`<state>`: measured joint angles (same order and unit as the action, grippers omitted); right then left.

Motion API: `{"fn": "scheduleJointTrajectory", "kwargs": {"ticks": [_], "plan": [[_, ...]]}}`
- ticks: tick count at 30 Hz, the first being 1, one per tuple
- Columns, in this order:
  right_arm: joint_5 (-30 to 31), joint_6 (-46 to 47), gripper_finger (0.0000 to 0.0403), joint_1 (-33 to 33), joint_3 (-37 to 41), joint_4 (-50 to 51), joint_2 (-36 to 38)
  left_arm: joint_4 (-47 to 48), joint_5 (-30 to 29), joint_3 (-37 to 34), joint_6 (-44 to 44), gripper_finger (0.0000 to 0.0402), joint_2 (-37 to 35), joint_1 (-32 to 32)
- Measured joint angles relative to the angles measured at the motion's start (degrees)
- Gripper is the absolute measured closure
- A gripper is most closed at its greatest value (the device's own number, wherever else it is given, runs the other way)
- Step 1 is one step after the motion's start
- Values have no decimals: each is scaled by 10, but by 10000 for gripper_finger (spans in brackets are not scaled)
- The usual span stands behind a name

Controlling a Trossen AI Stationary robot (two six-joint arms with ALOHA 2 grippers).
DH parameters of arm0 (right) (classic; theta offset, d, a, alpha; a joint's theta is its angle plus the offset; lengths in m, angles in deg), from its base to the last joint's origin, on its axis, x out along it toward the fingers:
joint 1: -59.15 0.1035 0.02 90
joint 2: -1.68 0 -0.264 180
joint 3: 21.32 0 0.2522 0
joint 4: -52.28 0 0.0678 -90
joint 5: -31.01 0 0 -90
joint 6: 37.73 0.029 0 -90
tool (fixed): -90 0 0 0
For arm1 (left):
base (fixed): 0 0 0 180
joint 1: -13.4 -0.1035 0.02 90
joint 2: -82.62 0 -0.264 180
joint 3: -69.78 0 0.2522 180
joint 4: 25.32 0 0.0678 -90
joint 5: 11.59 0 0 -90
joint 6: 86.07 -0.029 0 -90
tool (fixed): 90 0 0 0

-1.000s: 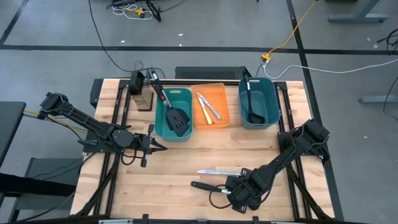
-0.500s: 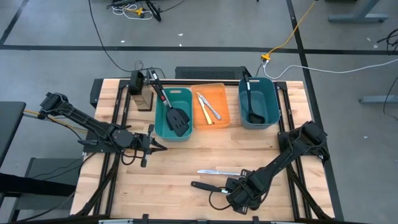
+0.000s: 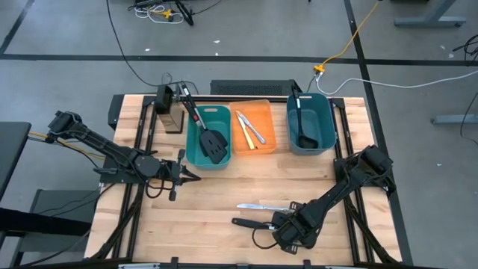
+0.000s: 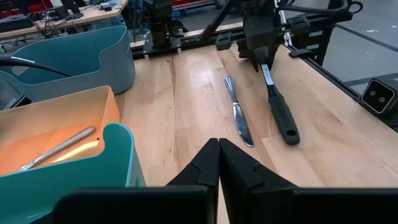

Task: Pick & Place Kitchen Items
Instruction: Put the black spoon into the blue bin

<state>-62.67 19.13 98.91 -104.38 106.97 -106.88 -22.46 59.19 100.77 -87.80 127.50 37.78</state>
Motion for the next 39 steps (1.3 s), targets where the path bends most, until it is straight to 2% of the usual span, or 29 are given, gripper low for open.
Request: {"fn": "scheduleJointTrajectory", "kwargs": {"ticks": [4,13,19,26,33,39], "plan": [[2,-10,318,0,1,2,0,0,0,0,-3,392,0,0],[20,-40,320,-1,1,-11,0,0,0,0,-3,389,0,0],[71,-84,320,-12,1,-68,27,0,0,0,-3,392,0,0],[144,-190,320,-23,1,-119,109,0,0,0,-2,389,0,0],[257,-338,320,-22,1,-157,240,-1,0,0,-2,392,0,0],[283,-442,320,-22,13,-180,346,-1,0,0,-2,389,0,0]]}}
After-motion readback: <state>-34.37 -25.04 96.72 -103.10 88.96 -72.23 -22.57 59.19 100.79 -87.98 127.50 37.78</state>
